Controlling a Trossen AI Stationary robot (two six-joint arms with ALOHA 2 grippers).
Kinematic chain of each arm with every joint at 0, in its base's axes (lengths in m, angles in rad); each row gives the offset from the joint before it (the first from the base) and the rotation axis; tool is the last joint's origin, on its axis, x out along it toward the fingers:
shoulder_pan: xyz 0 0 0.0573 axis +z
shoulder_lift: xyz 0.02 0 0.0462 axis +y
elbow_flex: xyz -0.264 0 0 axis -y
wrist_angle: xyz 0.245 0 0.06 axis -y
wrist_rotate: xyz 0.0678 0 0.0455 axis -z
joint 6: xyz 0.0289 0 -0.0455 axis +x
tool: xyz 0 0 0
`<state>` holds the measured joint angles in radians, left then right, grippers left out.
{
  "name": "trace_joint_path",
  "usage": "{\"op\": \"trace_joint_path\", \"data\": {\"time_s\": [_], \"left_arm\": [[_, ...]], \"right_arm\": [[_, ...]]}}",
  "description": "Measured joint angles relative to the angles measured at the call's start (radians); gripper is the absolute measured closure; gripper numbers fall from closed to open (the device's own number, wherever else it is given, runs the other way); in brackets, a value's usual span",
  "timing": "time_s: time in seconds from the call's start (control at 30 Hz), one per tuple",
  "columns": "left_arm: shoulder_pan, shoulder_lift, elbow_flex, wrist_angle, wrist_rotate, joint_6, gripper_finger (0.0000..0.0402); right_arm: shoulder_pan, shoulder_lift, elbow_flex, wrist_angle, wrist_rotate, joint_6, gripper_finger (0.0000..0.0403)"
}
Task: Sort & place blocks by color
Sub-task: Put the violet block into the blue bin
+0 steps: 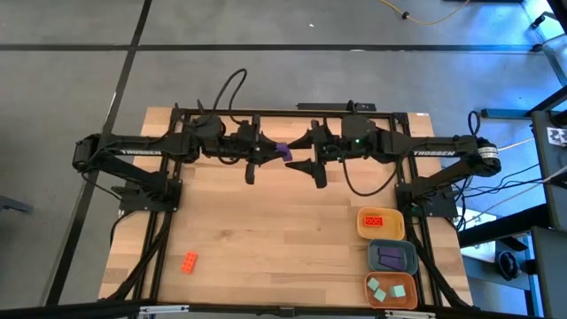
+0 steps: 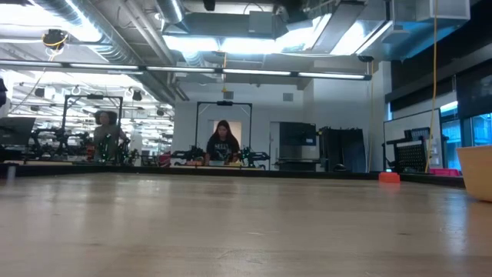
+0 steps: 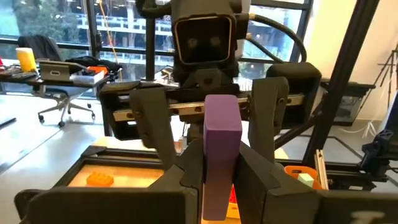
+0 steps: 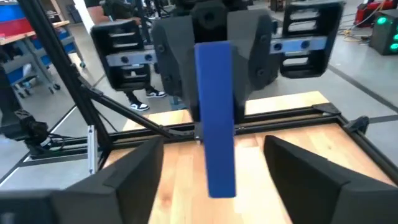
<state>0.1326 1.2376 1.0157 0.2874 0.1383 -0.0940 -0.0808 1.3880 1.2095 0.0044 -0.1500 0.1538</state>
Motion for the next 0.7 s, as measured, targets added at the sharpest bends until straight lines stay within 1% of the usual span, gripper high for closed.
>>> {"op": "trace_joint_path", "data": {"time_s": [0.2, 0.43, 0.5, 0.7], "left_arm": [[0.000, 0.001, 0.000, -0.002, 0.000, 0.000, 0.0356], [-0.001, 0.000, 0.000, 0.003, 0.001, -0.003, 0.0356], [0.000, -0.001, 0.000, 0.001, 0.005, -0.011, 0.0356], [0.000, -0.001, 0.000, 0.000, 0.005, -0.012, 0.0356]], "right_arm": [[0.000, 0.000, 0.000, 0.003, -0.009, 0.002, 0.0209], [0.000, 0.013, 0.000, 0.011, -0.009, -0.002, 0.0326], [-0.001, 0.016, 0.000, 0.017, -0.018, -0.005, 0.0341], [-0.001, 0.021, 0.000, 0.024, -0.024, -0.004, 0.0341]]}}
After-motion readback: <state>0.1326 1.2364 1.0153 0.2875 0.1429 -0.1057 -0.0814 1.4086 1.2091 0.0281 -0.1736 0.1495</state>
